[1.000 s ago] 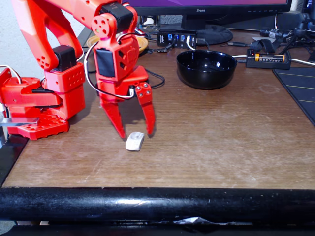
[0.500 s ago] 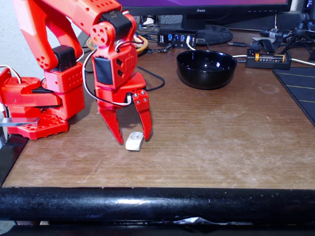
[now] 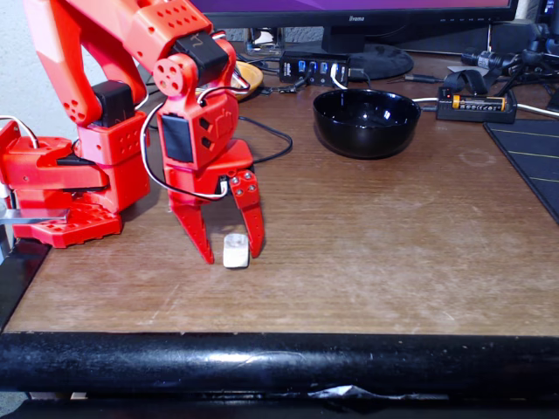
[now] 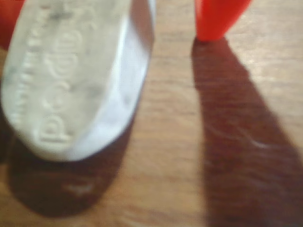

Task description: Ramasse la gomme et mets-la dans le bol.

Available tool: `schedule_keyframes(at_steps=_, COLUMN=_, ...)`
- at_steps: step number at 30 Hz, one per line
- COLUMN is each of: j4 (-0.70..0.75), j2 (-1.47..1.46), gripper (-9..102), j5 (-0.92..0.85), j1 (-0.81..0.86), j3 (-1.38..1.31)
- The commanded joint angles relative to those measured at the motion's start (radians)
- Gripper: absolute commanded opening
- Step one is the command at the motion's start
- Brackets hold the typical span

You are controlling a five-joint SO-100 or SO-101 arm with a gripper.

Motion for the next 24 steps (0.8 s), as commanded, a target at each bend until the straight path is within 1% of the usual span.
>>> schedule_keyframes(at_steps=1, j4=-0.02, j2=-0.006, gripper=-6, j5=0.002, j1=0.006, j3=-0.002)
schedule_keyframes(at_steps=3, j4=0.005, j2=0.067, gripper=-6, j5=0.006, j1=0.005, j3=0.008)
schedule_keyframes(at_steps=4, j4=0.046, j2=0.12, gripper=-6, j5=0.018, j1=-0.009, j3=0.006)
schedule_keyframes(at_steps=6, j4=0.196, j2=0.242, gripper=-6, j5=0.041, j1=-0.08, j3=-0.011)
schedule_keyframes(at_steps=8, j4=0.342, j2=0.397, gripper=-6, j5=0.115, j1=-0.218, j3=-0.017)
schedule_keyframes(at_steps=10, j4=0.492, j2=0.541, gripper=-6, j5=0.238, j1=-0.41, j3=-0.084)
schedule_keyframes(at_steps=11, j4=0.517, j2=0.581, gripper=-6, j5=0.288, j1=-0.488, j3=-0.127)
schedule_keyframes(at_steps=12, j4=0.525, j2=0.568, gripper=-6, j5=0.31, j1=-0.523, j3=-0.181)
schedule_keyframes(at_steps=14, j4=0.571, j2=0.453, gripper=-6, j5=0.328, j1=-0.597, j3=-0.298)
schedule_keyframes(at_steps=18, j4=0.414, j2=0.495, gripper=-6, j5=0.331, j1=-0.699, j3=-0.293)
schedule_keyframes(at_steps=22, j4=0.267, j2=0.376, gripper=-6, j5=0.39, j1=-0.764, j3=-0.314)
schedule_keyframes(at_steps=24, j4=0.216, j2=0.301, gripper=-6, j5=0.423, j1=-0.793, j3=-0.356)
